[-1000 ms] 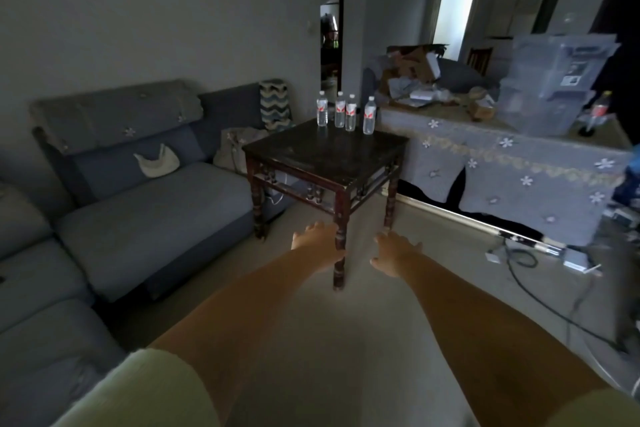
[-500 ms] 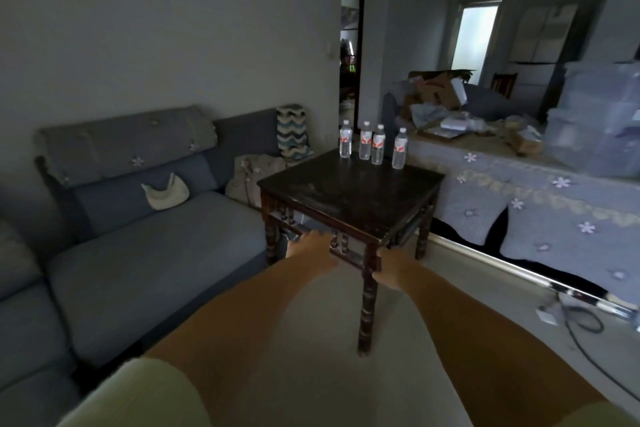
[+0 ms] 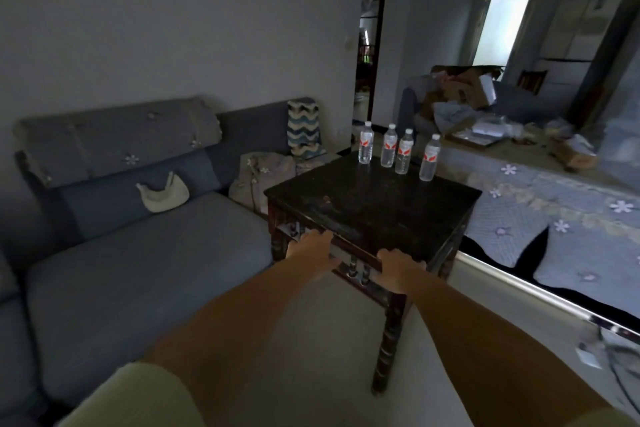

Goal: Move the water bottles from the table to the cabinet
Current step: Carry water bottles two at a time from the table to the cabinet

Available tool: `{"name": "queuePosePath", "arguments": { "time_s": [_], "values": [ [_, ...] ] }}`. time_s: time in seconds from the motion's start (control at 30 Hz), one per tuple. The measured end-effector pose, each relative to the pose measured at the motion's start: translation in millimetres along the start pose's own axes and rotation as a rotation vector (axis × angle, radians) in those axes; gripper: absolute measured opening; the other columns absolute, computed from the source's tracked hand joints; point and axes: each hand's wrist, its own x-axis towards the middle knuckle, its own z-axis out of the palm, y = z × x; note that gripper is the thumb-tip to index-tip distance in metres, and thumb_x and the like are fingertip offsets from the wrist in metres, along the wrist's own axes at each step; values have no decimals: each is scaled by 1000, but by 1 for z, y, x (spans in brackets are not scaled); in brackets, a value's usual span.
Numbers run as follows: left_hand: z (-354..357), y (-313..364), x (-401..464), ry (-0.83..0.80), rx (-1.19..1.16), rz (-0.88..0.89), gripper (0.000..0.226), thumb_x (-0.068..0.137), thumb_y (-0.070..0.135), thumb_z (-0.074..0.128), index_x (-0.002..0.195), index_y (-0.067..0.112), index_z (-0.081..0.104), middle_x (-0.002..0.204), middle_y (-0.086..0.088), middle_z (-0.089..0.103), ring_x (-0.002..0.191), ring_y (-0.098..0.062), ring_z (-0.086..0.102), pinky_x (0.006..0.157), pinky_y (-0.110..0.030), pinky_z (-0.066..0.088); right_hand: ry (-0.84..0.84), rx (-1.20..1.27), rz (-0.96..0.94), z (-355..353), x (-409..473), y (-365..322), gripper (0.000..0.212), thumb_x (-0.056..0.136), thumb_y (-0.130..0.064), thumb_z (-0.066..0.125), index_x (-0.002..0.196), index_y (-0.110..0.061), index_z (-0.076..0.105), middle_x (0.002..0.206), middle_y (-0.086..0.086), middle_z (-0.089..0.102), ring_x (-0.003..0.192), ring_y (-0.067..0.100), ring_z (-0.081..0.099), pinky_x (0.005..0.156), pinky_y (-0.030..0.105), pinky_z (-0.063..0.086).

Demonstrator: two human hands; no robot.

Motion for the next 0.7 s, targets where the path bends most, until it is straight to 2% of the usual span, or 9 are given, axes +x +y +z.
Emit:
{"name": "queuePosePath", "arguments": {
  "time_s": [0.23,0.43,0.7],
  "values": [
    [-8,-19,138,-47,9,-20,55,93,45,52,140,20,36,140,-10,41,130,-32,39,107,-50,35,-51,63,19,-34,142,9,56,96,-38,51,147,-24,32,148,10,36,138,33,35,114,61,19],
    [-18,-11,260,-63,-6,-27,59,93,45,53,143,20,33,143,-9,39,131,-30,39,107,-47,38,-66,77,79,-72,259,37,56,96,-40,51,146,-23,32,148,10,35,135,33,38,112,62,21],
    [6,3,382,-128,-2,26,62,91,48,55,143,22,34,139,-7,43,125,-27,46,101,-44,44,-97,125,157,-90,343,68,58,98,-36,50,150,-21,28,151,10,32,138,31,35,115,59,21]
  ]
}}
